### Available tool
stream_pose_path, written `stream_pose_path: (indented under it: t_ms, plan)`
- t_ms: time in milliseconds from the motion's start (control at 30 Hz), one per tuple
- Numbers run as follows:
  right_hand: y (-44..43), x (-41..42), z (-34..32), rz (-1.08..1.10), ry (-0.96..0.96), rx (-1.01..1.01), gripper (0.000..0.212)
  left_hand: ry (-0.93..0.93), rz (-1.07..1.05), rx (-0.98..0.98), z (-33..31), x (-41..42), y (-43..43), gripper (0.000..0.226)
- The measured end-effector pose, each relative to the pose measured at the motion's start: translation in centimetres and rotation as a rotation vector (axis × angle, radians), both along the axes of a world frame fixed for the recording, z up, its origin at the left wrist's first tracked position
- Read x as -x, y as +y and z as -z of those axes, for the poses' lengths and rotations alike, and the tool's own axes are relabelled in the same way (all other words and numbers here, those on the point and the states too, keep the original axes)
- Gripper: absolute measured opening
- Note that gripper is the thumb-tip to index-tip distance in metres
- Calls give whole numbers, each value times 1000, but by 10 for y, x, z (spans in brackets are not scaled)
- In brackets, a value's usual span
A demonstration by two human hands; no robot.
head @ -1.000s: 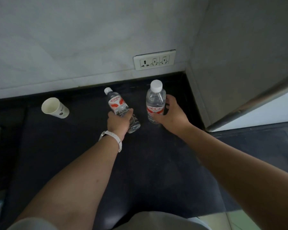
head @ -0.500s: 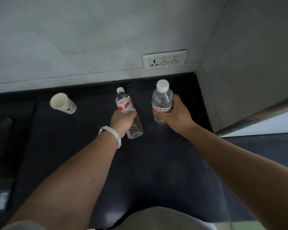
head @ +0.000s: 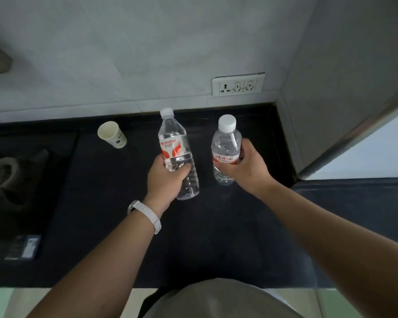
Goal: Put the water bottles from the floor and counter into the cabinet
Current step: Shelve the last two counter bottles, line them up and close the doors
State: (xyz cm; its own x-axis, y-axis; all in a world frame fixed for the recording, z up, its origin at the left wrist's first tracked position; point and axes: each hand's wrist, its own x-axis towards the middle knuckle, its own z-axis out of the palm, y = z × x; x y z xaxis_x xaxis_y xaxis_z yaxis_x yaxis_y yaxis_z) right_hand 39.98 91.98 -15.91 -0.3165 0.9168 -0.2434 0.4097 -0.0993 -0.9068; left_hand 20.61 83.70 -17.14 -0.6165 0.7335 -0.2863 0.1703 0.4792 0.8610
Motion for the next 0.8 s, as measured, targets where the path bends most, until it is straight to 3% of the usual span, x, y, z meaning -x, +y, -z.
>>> stream_pose_path:
  t_ms: [400,800]
  plan:
    - [-72,62,-41,-81,-5,-51,57,38,-65,-191,-39,51,-88,42]
    - [-223,234,-64,-214,16,-57,50,60,-248,-291,-69,200,-277,59]
